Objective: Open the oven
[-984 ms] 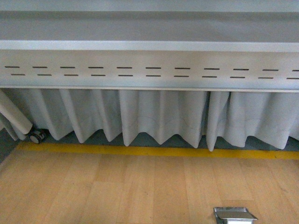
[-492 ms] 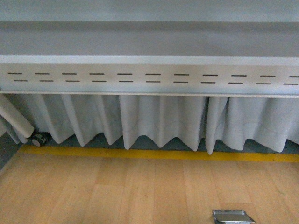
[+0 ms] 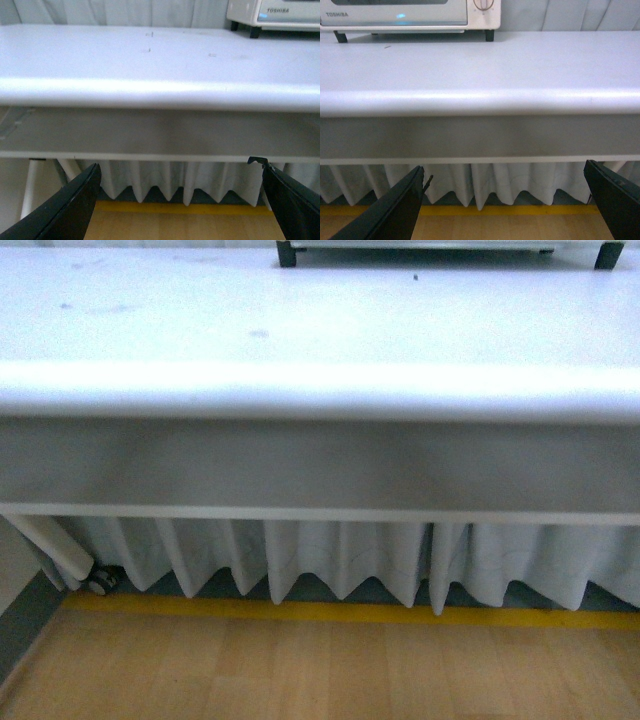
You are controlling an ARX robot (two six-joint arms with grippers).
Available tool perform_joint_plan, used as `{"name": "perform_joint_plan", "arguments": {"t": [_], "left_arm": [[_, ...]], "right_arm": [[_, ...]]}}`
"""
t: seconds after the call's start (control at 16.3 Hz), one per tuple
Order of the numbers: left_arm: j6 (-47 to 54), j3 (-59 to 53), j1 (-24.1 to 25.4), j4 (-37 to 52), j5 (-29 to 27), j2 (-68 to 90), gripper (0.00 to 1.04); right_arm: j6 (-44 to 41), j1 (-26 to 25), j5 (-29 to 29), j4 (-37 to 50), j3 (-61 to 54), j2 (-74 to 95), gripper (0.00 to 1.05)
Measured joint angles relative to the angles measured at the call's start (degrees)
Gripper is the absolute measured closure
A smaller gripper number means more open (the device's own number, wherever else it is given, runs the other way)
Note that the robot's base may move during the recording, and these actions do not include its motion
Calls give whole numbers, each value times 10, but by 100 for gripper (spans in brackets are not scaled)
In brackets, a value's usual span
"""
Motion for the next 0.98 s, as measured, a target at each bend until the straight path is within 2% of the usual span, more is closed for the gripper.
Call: {"name": "perform_joint_plan", "arguments": {"t": [0.98], "left_arm": [[0,0,0,2,0,0,7]], "right_arm": [[0,0,-1,3,0,0,6]]}}
